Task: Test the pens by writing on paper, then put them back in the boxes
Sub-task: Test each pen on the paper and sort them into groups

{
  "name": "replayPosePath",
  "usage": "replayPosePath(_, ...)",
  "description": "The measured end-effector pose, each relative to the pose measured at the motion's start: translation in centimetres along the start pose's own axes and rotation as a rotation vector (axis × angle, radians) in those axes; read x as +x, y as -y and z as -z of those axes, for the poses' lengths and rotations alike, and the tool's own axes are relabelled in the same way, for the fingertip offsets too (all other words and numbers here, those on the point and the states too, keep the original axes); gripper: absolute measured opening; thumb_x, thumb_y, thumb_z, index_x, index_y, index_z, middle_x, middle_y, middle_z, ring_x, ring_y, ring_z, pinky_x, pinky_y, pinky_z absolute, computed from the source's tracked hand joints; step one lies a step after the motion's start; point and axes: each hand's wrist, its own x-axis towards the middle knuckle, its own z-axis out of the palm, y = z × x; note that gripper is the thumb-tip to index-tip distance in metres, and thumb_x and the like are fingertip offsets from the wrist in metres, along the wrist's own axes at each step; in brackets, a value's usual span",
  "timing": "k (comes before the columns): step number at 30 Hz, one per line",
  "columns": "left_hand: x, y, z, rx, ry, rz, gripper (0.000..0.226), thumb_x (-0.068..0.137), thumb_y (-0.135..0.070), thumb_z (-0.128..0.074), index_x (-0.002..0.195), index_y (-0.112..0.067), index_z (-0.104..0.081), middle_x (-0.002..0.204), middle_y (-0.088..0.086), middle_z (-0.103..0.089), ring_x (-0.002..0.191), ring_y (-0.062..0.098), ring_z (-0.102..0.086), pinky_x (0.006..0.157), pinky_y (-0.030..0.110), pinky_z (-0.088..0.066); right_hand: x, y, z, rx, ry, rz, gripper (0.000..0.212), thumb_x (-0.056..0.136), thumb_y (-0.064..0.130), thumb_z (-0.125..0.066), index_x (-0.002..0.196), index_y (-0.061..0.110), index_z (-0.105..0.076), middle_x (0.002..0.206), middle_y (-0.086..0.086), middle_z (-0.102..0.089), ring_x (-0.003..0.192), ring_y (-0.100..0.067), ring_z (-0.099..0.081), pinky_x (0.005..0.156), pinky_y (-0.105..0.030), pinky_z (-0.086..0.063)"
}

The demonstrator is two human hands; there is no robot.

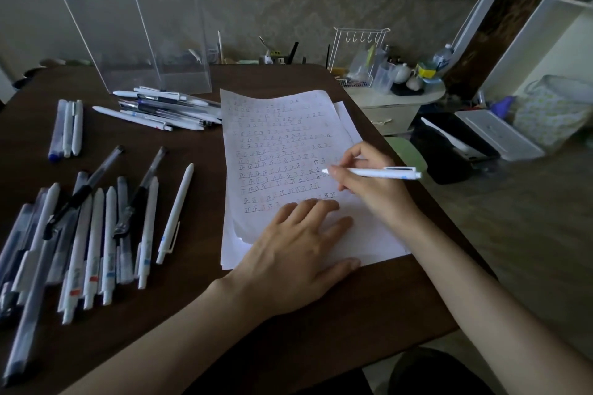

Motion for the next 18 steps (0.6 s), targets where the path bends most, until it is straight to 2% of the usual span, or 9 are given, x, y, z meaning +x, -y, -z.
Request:
replayPosePath(2, -0.15, 0.19, -0.33, -0.025, 0.072, -0.001, 0.073, 0.087, -0.067, -0.011, 0.149, -0.028, -0.016, 0.158, -0.005, -0.003, 0.144, 0.013, 0.002, 0.117, 0.036, -0.003, -0.08, -0.02, 0.11, 0.055, -0.012, -0.008, 0.011, 0.087, 0.006, -0.062, 0.086, 0.000, -0.054, 0.066, -0.007, -0.063, 0.064, -0.008, -0.061, 0.061, -0.015, -0.046)
replayPosePath(4, -0.18, 0.26, -0.59, -0.018, 0.103, 0.000, 0.078, 0.083, -0.069, -0.002, 0.150, -0.029, -0.002, 0.156, -0.008, 0.008, 0.142, 0.009, 0.013, 0.116, 0.035, 0.007, -0.05, -0.07, 0.08, 0.040, -0.064, 0.004, 0.020, 0.085, 0.009, -0.066, 0.078, -0.003, -0.052, 0.059, -0.006, -0.059, 0.057, -0.008, -0.057, 0.057, -0.017, -0.044)
replayPosePath(6, -0.11, 0.31, -0.80, -0.017, 0.089, -0.002, 0.080, 0.082, -0.070, 0.000, 0.150, -0.029, -0.002, 0.157, -0.007, 0.006, 0.143, 0.011, 0.011, 0.115, 0.034, 0.008, 0.17, -0.32, 0.07, -0.037, -0.096, 0.010, 0.031, 0.083, 0.011, -0.069, 0.066, 0.000, -0.045, 0.049, -0.005, -0.049, 0.045, -0.008, -0.046, 0.049, -0.021, -0.038)
replayPosePath(10, -0.13, 0.36, -0.87, -0.026, 0.054, -0.005, 0.076, 0.086, -0.067, -0.008, 0.150, -0.026, -0.011, 0.157, -0.003, -0.003, 0.144, 0.015, 0.003, 0.113, 0.033, 0.007, 0.39, -0.63, 0.19, -0.113, -0.150, -0.034, 0.036, 0.077, -0.005, -0.058, 0.057, 0.009, -0.032, 0.047, -0.002, -0.030, 0.037, -0.003, -0.032, 0.042, -0.023, -0.025)
replayPosePath(13, -0.16, 0.41, -1.08, -0.015, 0.021, -0.018, 0.072, 0.090, -0.063, -0.016, 0.147, -0.021, -0.027, 0.155, 0.002, -0.020, 0.143, 0.020, -0.014, 0.112, 0.038, -0.005, 0.42, -0.75, 0.11, -0.107, -0.134, -0.042, 0.031, 0.078, -0.005, -0.056, 0.058, 0.005, -0.034, 0.038, 0.007, -0.037, 0.035, -0.004, -0.035, 0.044, -0.026, -0.028)
replayPosePath(15, -0.11, 0.37, -1.16, -0.006, -0.001, -0.019, 0.069, 0.092, -0.061, -0.022, 0.143, -0.018, -0.037, 0.150, 0.005, -0.032, 0.140, 0.024, -0.026, 0.110, 0.042, -0.016, 0.36, -0.78, 0.00, -0.120, -0.110, -0.031, 0.030, 0.080, -0.005, -0.056, 0.059, 0.003, -0.036, 0.037, 0.005, -0.041, 0.034, -0.003, -0.040, 0.044, -0.026, -0.032)
replayPosePath(18, -0.02, 0.33, -1.25, -0.037, -0.005, -0.017, 0.070, 0.091, -0.062, -0.020, 0.145, -0.019, -0.034, 0.152, 0.004, -0.028, 0.141, 0.022, -0.021, 0.112, 0.042, -0.015, 0.21, -0.59, -0.12, -0.140, -0.110, -0.001, 0.028, 0.081, -0.006, -0.055, 0.061, -0.003, -0.036, 0.047, -0.013, -0.038, 0.036, -0.001, -0.046, 0.047, -0.027, -0.033)
